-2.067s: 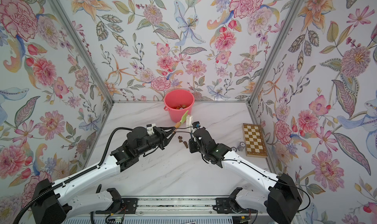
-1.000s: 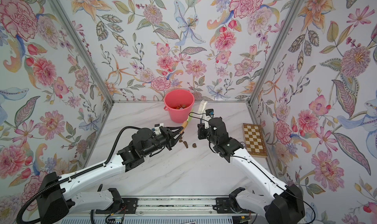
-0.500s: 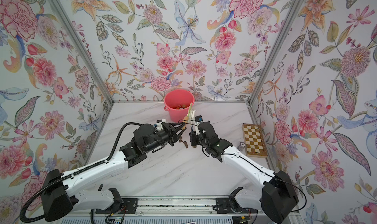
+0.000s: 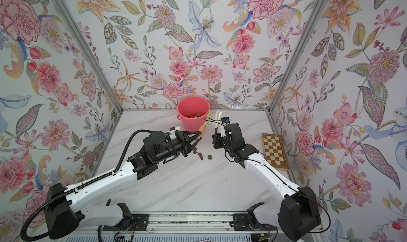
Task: Brush the soil off the hand trowel and place it into the bucket
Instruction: Brush off the soil from the hand trowel.
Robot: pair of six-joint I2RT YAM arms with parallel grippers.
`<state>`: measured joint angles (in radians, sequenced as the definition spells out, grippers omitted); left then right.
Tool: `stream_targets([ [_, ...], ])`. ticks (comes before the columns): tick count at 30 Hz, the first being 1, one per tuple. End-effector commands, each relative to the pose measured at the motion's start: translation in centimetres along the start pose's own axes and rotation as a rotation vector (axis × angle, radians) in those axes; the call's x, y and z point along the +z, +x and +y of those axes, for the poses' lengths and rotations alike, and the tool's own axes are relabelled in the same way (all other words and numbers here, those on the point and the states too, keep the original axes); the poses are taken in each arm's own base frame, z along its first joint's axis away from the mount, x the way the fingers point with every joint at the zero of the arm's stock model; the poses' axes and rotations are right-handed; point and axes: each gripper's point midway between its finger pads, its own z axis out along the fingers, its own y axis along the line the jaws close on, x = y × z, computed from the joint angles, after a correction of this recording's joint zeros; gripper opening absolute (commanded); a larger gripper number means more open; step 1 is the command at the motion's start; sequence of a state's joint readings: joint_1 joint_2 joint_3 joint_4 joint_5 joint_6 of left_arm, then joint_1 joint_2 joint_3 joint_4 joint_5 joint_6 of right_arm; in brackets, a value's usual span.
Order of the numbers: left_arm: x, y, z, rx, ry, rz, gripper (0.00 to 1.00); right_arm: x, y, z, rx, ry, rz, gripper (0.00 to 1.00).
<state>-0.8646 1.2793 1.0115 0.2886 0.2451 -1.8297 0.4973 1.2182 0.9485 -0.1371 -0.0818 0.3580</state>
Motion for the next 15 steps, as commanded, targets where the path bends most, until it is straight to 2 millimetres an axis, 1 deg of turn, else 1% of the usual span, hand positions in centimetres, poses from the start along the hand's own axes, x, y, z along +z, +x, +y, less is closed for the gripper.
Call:
stream_targets([
  [1, -0.1, 1.1, -2.5, 0.031, 0.05, 0.05, 0.0, -1.6, -0.6, 2.3, -0.01, -0.063, -0.02, 0.03],
  [2, -0.1, 1.1, -2.6, 0.033, 0.05, 0.054, 0.0, -1.6, -0.4, 2.4, -0.012, -0.064, -0.019, 0.03],
  [3, 0.0, 1.2, -2.6, 0.035, 0.049, 0.056, 0.0, -1.7, 0.0, 3.5, -0.027, -0.088, -0.01, 0.03],
  [4, 0.0, 1.3, -2.6, 0.037, 0.048, 0.06, 0.0, -1.6, 0.2, 4.1, -0.035, -0.1, -0.006, 0.03],
  [7, 0.0, 1.4, -2.5, 0.043, 0.041, 0.066, 0.0, -0.8, 0.4, 4.7, -0.041, -0.109, 0.002, 0.03],
  [10, -0.3, 1.5, -2.2, 0.048, 0.019, 0.068, 0.0, 0.5, 0.1, 4.3, -0.021, -0.097, 0.043, 0.03],
  [13, -0.8, 1.5, -2.2, 0.056, 0.006, 0.061, 0.0, 1.6, -0.5, 3.5, -0.028, -0.091, 0.043, 0.03],
  [15, -1.0, 1.6, -2.4, 0.064, 0.005, 0.061, 0.0, 2.5, -0.9, 1.7, -0.015, -0.06, 0.051, 0.03],
])
